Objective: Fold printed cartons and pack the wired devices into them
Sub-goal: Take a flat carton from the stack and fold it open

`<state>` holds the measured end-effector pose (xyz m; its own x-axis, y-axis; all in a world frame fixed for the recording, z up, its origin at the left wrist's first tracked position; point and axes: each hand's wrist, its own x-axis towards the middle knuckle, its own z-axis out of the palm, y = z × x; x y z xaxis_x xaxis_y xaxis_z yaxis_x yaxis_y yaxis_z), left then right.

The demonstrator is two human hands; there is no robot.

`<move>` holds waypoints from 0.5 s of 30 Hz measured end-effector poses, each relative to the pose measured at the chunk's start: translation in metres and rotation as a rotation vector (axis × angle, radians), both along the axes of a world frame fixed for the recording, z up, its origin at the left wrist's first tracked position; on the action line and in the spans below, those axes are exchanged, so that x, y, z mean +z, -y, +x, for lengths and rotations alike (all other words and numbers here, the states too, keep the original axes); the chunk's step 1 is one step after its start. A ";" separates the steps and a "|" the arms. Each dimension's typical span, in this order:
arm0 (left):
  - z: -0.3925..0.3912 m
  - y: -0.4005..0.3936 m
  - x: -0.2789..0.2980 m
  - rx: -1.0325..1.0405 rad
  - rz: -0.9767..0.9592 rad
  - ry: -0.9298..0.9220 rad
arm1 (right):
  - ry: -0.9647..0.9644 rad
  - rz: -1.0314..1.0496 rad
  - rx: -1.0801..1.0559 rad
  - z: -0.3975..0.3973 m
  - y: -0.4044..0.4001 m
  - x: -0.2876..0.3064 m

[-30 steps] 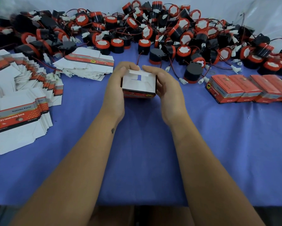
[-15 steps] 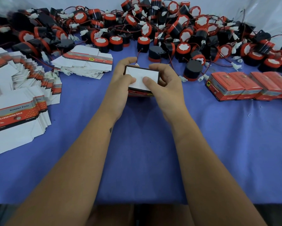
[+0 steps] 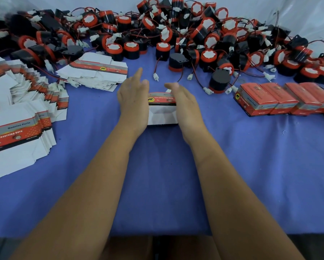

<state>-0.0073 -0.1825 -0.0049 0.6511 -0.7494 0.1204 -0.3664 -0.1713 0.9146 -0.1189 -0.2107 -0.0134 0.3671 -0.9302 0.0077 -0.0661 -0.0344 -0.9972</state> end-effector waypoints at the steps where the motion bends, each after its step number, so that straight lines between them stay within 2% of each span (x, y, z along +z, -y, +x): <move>1: 0.002 -0.002 -0.004 0.028 0.046 0.124 | 0.030 -0.026 0.005 -0.001 -0.001 0.001; 2: 0.003 -0.006 -0.009 0.033 0.039 0.209 | 0.065 -0.067 0.006 -0.003 -0.001 0.001; 3: 0.005 -0.012 -0.015 0.021 0.020 0.214 | 0.102 -0.117 0.006 -0.004 -0.001 0.002; 6: 0.010 -0.019 -0.020 -0.106 -0.021 0.037 | 0.171 -0.259 -0.008 -0.006 -0.001 0.005; 10: 0.013 -0.015 -0.023 -0.262 -0.075 -0.053 | 0.055 -0.315 -0.033 -0.012 0.007 0.005; 13: 0.015 -0.012 -0.024 -0.158 -0.188 -0.012 | -0.021 -0.298 -0.238 -0.025 0.034 0.013; 15: 0.018 -0.009 -0.023 -0.098 -0.231 -0.011 | -0.251 -0.345 -0.417 -0.036 0.060 0.016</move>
<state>0.0104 -0.1736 -0.0282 0.5789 -0.7624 0.2892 -0.3603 0.0790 0.9295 -0.1548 -0.2705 0.0024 0.0015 -0.9553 0.2956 -0.3755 -0.2745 -0.8853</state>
